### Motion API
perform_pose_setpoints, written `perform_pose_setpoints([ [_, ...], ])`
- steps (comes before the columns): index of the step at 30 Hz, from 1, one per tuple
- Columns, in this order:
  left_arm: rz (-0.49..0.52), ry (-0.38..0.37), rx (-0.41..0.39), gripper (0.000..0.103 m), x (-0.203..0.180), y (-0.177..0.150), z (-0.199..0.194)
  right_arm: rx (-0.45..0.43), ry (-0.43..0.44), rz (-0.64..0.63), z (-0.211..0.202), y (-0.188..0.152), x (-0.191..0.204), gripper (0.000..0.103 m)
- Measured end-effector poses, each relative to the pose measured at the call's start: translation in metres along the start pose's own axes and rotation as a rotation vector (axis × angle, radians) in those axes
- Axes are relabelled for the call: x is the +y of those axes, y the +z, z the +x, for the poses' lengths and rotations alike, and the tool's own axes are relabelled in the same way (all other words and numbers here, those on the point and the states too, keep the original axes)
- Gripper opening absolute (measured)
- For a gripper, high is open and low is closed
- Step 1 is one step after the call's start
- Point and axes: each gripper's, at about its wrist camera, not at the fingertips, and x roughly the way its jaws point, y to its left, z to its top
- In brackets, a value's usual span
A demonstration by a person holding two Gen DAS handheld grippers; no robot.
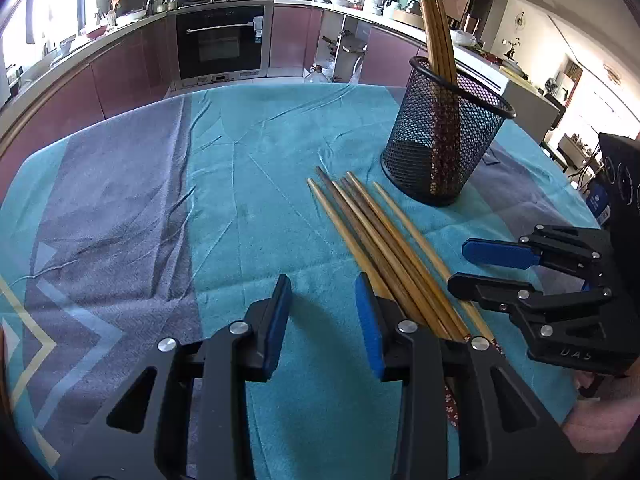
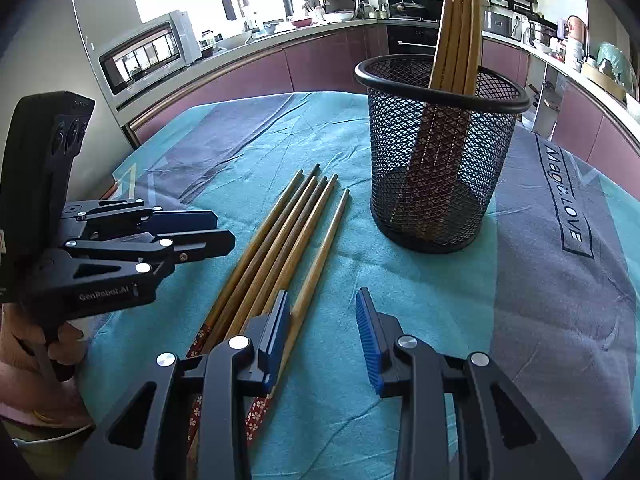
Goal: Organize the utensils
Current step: 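Move the left tool to a chopstick and close on it while the right tool grasps another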
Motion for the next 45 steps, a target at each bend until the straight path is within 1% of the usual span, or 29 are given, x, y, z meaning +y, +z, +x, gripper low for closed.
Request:
perform_pose_setpoints([
  [1, -0.014, -0.027, -0.002, 0.041, 0.001, 0.002, 0.000, 0.000, -0.003, -0.001, 0.001, 0.000, 0.000, 0.032],
  [3, -0.014, -0.043, -0.006, 0.042, -0.001, 0.003, 0.000, 0.000, -0.007, -0.004, 0.001, 0.000, 0.001, 0.032],
  [12, 0.037, -0.007, 0.005, 0.042, -0.014, 0.008, 0.016, -0.002, -0.004, 0.001, 0.001, 0.001, -0.001, 0.032],
  [14, 0.051, 0.009, 0.010, 0.038, -0.016, 0.009, 0.016, -0.003, -0.008, -0.001, 0.002, 0.002, 0.000, 0.032],
  [16, 0.076, 0.032, 0.014, 0.029, -0.017, 0.007, 0.016, -0.003, -0.015, -0.008, 0.003, 0.003, 0.001, 0.031],
  [18, 0.101, 0.042, 0.017, 0.026, -0.016, 0.003, 0.014, -0.001, -0.022, -0.017, 0.004, 0.004, 0.003, 0.031],
  [23, 0.081, 0.003, 0.021, 0.025, -0.007, 0.004, 0.011, 0.002, -0.028, -0.029, 0.005, 0.005, 0.003, 0.031],
  [27, 0.057, 0.014, 0.013, 0.019, -0.002, 0.009, 0.016, 0.001, -0.039, -0.043, 0.011, 0.010, 0.007, 0.030],
  [28, 0.055, 0.016, 0.012, 0.018, -0.001, 0.011, 0.017, 0.001, -0.042, -0.048, 0.013, 0.013, 0.007, 0.029],
  [30, 0.057, 0.024, 0.009, 0.017, -0.002, 0.013, 0.019, 0.001, -0.050, -0.055, 0.016, 0.015, 0.008, 0.017],
  [31, 0.058, 0.026, 0.009, 0.017, -0.002, 0.013, 0.019, 0.003, -0.043, -0.054, 0.017, 0.017, 0.007, 0.014],
  [35, 0.054, 0.048, 0.009, 0.019, -0.002, 0.015, 0.019, 0.002, -0.037, -0.051, 0.019, 0.019, 0.006, 0.012],
  [36, 0.048, 0.047, 0.011, 0.022, -0.001, 0.016, 0.020, 0.001, -0.036, -0.050, 0.020, 0.020, 0.006, 0.012],
  [39, 0.043, 0.048, 0.011, 0.022, -0.001, 0.019, 0.022, 0.000, -0.028, -0.039, 0.020, 0.020, 0.004, 0.009],
  [41, 0.040, 0.064, 0.009, 0.020, -0.003, 0.021, 0.024, -0.003, -0.018, -0.019, 0.020, 0.021, 0.000, 0.006],
  [42, 0.037, 0.075, 0.008, 0.016, -0.004, 0.021, 0.025, -0.003, -0.014, -0.012, 0.019, 0.020, -0.002, 0.005],
  [45, 0.020, 0.079, 0.000, 0.012, -0.004, 0.019, 0.024, -0.006, -0.002, 0.003, 0.016, 0.020, -0.005, 0.005],
])
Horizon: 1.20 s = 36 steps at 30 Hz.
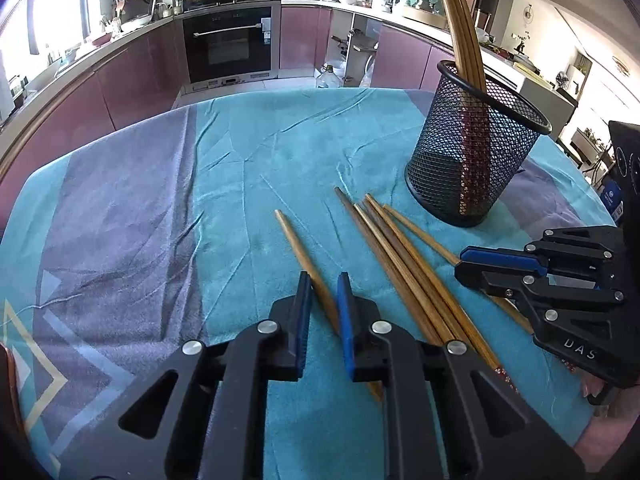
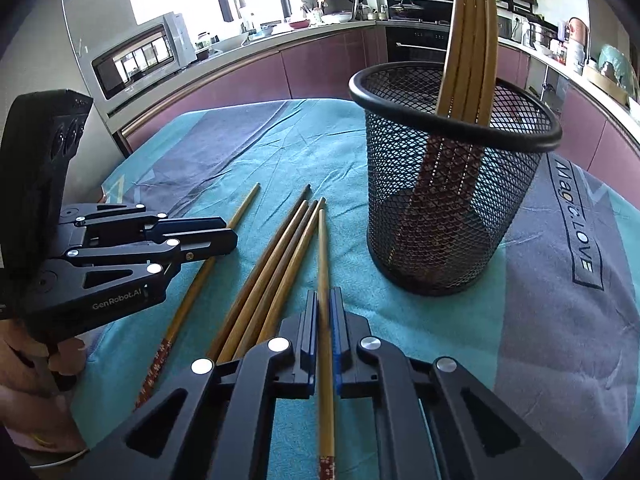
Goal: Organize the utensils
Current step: 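Move the left tool to a chopstick and close on it while the right tool grasps another, then lift both held chopsticks upright over the black mesh cup and lower them in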
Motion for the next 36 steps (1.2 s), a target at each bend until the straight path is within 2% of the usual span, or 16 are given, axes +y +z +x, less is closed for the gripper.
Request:
perform_pose_setpoints([
  [4, -0.015, 0.001, -0.007, 0.007, 0.000, -0.002, -0.003, -0.011, 0.004, 0.007, -0.007, 0.000, -0.002, 0.005],
  [8, -0.017, -0.005, -0.021, 0.007, 0.000, -0.003, -0.011, -0.032, 0.027, 0.021, -0.017, 0.000, -0.006, 0.005],
  [15, -0.016, -0.079, -0.076, 0.007, 0.003, 0.000, -0.042, -0.103, 0.086, 0.011, -0.047, -0.001, -0.006, 0.005],
  [22, -0.001, -0.162, -0.166, 0.007, 0.000, 0.007, -0.084, -0.195, 0.136, 0.028, -0.080, 0.003, -0.013, 0.005],
  [36, 0.003, -0.286, -0.296, 0.007, -0.003, 0.019, -0.145, -0.314, 0.160, 0.055, -0.118, 0.013, -0.022, 0.005],
])
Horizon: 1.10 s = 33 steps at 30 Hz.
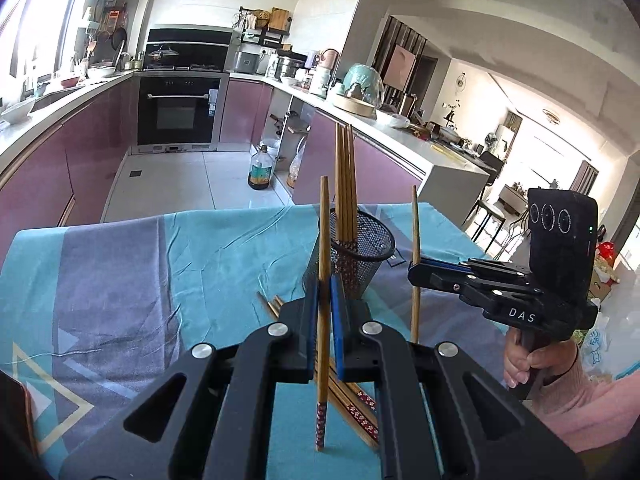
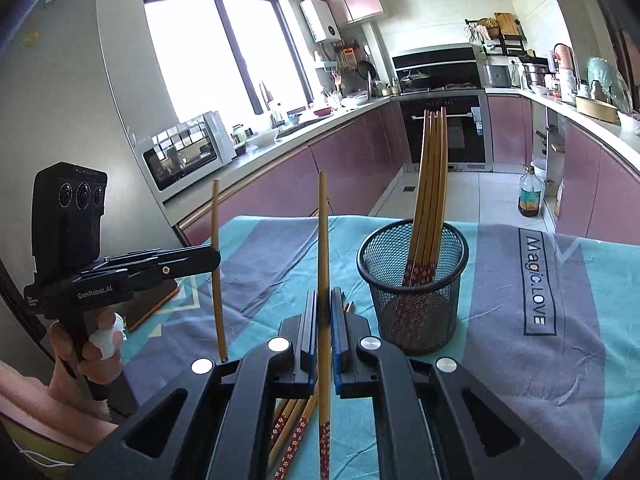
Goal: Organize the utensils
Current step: 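Lift both held chopsticks upright over the black mesh cup and lower them in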
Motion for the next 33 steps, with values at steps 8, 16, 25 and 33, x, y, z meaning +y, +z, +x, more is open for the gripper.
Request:
perform_pose_setpoints([
  [8, -0.019, -0.025, -0.073, 0.007, 0.000, 0.015, -0.016, -0.055, -0.001, -0.007, -0.012, 0.013, 0.000, 0.005],
  [16, -0.019, -0.056, -0.116, 0.007, -0.002, 0.036, -0.013, -0.105, -0.010, -0.035, -0.023, 0.032, 0.000, 0.005],
  [25, 0.032, -0.064, -0.166, 0.007, -0.017, 0.073, -0.007, -0.175, -0.050, -0.083, -0.039, 0.065, -0.003, 0.005],
  [33, 0.071, -0.059, -0.213, 0.007, -0.029, 0.102, -0.005, -0.227, -0.073, -0.106, -0.048, 0.086, -0.008, 0.005],
])
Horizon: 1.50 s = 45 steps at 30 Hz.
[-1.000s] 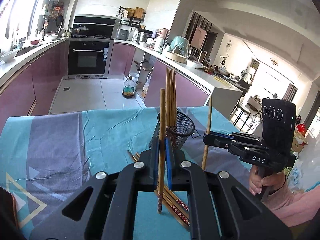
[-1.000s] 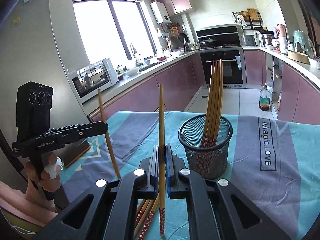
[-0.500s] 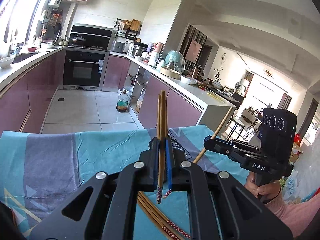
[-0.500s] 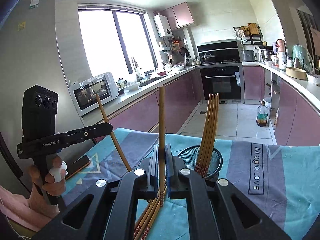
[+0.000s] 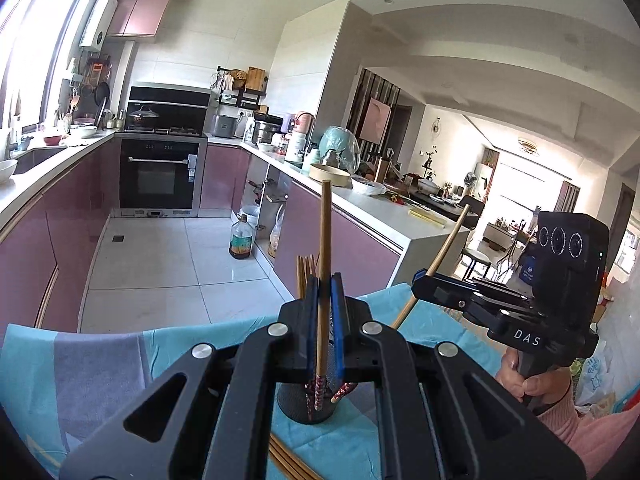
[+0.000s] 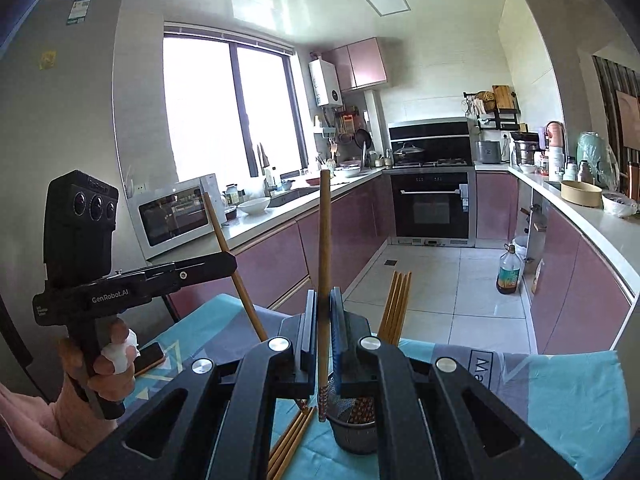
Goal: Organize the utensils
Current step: 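Lift both held chopsticks upright over the black mesh cup and lower them in, then open both tools to release the chopsticks into the cup and pull back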
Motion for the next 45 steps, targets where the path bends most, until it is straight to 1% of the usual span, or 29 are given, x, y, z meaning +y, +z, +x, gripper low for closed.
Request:
perform_pose_setpoints([
  [5, 0.014, -0.004, -0.016, 0.007, -0.005, 0.008, 0.006, -0.012, -0.018, -0.017, 0.004, 0.006, -0.002, 0.005],
  [8, 0.027, 0.009, -0.017, 0.007, -0.009, 0.011, 0.011, -0.014, -0.028, -0.016, 0.008, 0.008, -0.006, 0.005],
  [14, 0.031, 0.031, 0.031, 0.007, -0.012, 0.007, 0.032, -0.005, -0.048, -0.012, 0.017, 0.006, -0.011, 0.005],
  [24, 0.031, 0.039, 0.148, 0.007, -0.011, -0.014, 0.071, 0.100, -0.066, 0.010, 0.043, -0.013, -0.018, 0.005],
  [32, 0.050, 0.040, 0.245, 0.007, -0.002, -0.029, 0.088, 0.207, -0.086, 0.030, 0.064, -0.025, -0.025, 0.005],
  [36, 0.047, 0.037, 0.256, 0.007, 0.003, -0.028, 0.094, 0.249, -0.092, 0.039, 0.073, -0.029, -0.030, 0.005],
  [39, 0.048, 0.048, 0.260, 0.007, 0.004, -0.024, 0.102, 0.267, -0.098, 0.048, 0.079, -0.032, -0.031, 0.005],
  [45, 0.033, 0.065, 0.267, 0.007, 0.008, -0.023, 0.115, 0.267, -0.110, 0.070, 0.085, -0.031, -0.036, 0.005],
])
